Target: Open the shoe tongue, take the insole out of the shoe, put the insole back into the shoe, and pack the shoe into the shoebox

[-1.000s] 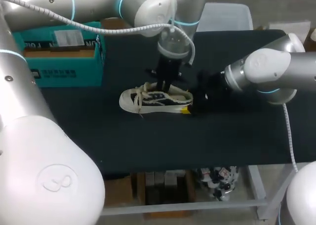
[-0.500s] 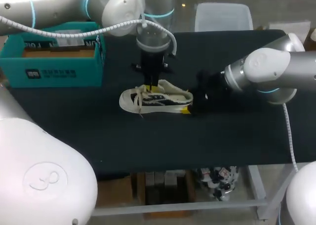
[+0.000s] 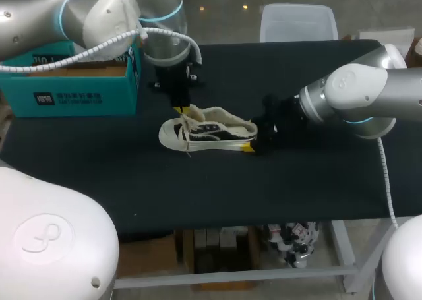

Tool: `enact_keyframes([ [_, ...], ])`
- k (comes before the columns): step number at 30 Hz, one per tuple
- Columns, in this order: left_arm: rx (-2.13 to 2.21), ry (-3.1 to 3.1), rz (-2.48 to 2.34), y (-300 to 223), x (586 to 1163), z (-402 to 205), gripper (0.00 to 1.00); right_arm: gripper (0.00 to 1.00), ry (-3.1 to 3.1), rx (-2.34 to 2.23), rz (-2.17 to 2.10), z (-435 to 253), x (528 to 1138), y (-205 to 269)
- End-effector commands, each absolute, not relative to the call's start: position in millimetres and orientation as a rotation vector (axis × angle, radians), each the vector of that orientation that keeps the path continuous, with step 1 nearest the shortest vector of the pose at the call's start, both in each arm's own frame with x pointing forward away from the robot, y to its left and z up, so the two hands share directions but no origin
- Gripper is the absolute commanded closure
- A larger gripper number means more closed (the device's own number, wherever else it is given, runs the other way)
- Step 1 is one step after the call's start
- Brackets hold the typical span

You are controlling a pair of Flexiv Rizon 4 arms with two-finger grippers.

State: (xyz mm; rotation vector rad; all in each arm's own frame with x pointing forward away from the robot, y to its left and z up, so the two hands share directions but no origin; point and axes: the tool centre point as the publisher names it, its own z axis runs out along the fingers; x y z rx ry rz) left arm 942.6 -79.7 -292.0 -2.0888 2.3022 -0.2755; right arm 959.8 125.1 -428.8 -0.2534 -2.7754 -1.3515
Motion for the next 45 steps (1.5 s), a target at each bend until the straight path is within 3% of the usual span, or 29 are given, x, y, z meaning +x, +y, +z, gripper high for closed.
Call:
enact_keyframes([
  [1, -2.131, 2.345, -0.678, -58, 938, -286, 1.00, 1.00, -2.772, -0.252, -1.353, -435, 962, 124],
  [10, -2.190, 2.318, -0.769, -32, 948, -284, 1.00, 1.00, -2.772, -0.252, -1.353, -435, 962, 124],
  [16, -2.068, 2.499, -0.745, -46, 947, -278, 1.00, 1.00, -2.772, -0.252, -1.353, -435, 962, 124],
  [17, -2.046, 2.510, -0.735, -51, 946, -276, 0.95, 1.00, -2.772, -0.252, -1.353, -435, 962, 124],
  [18, -2.009, 2.549, -0.705, -57, 946, -275, 0.69, 1.00, -2.772, -0.252, -1.353, -435, 962, 124],
  [19, -1.987, 2.600, -0.676, -63, 946, -274, 0.51, 1.00, -2.772, -0.252, -1.353, -435, 962, 124],
  [20, -1.978, 2.608, -0.647, -69, 947, -273, 0.21, 1.00, -2.772, -0.252, -1.353, -435, 962, 124],
  [21, -1.966, 2.618, -0.603, -75, 948, -272, 0.07, 1.00, -2.772, -0.252, -1.353, -435, 962, 124],
  [22, -1.948, 2.656, -0.571, -81, 948, -271, 0.00, 1.00, -2.772, -0.252, -1.353, -435, 962, 124],
  [34, -1.789, 2.665, -0.197, -149, 946, -262, 0.00, 1.00, -2.772, -0.252, -1.353, -435, 962, 124],
  [45, -1.826, 2.567, 0.000, -154, 940, -290, 0.00, 1.00, -2.772, -0.252, -1.353, -435, 962, 124],
])
